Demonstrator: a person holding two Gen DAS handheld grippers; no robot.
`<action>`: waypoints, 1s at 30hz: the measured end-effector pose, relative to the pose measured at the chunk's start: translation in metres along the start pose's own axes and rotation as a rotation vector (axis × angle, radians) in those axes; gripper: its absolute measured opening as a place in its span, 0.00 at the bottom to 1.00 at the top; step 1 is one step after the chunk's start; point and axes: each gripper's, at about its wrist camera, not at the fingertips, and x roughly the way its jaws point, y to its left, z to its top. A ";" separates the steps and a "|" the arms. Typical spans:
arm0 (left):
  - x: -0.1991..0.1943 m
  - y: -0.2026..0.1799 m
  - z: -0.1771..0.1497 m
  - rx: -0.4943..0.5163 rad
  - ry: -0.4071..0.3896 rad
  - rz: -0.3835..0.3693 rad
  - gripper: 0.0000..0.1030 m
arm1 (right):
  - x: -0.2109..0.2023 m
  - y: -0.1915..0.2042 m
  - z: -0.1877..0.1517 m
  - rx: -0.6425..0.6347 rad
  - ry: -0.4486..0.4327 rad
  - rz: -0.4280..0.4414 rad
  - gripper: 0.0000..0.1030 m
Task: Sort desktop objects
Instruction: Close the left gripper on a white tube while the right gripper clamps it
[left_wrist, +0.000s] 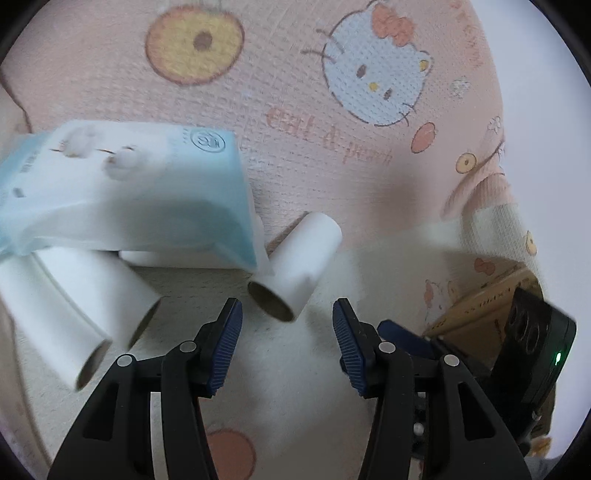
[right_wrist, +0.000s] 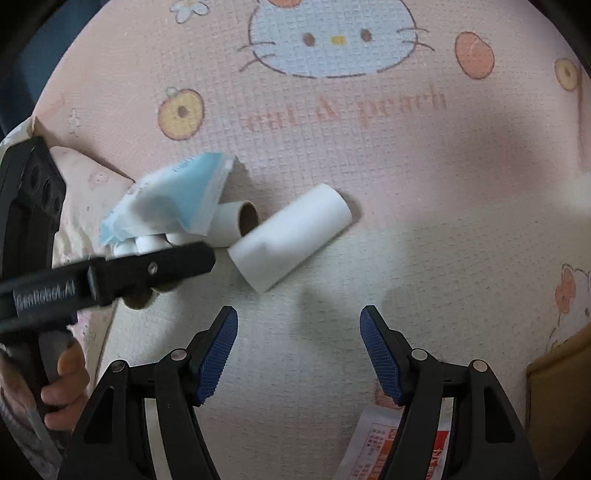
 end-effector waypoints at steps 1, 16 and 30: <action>0.003 0.002 0.003 -0.005 0.005 0.002 0.54 | 0.000 -0.001 0.000 -0.003 0.000 -0.004 0.65; 0.055 0.020 0.030 -0.194 0.131 -0.059 0.53 | 0.020 0.005 0.012 -0.093 0.036 0.003 0.65; 0.068 -0.012 0.013 -0.221 0.197 -0.234 0.50 | 0.028 -0.020 0.007 0.029 0.059 0.063 0.65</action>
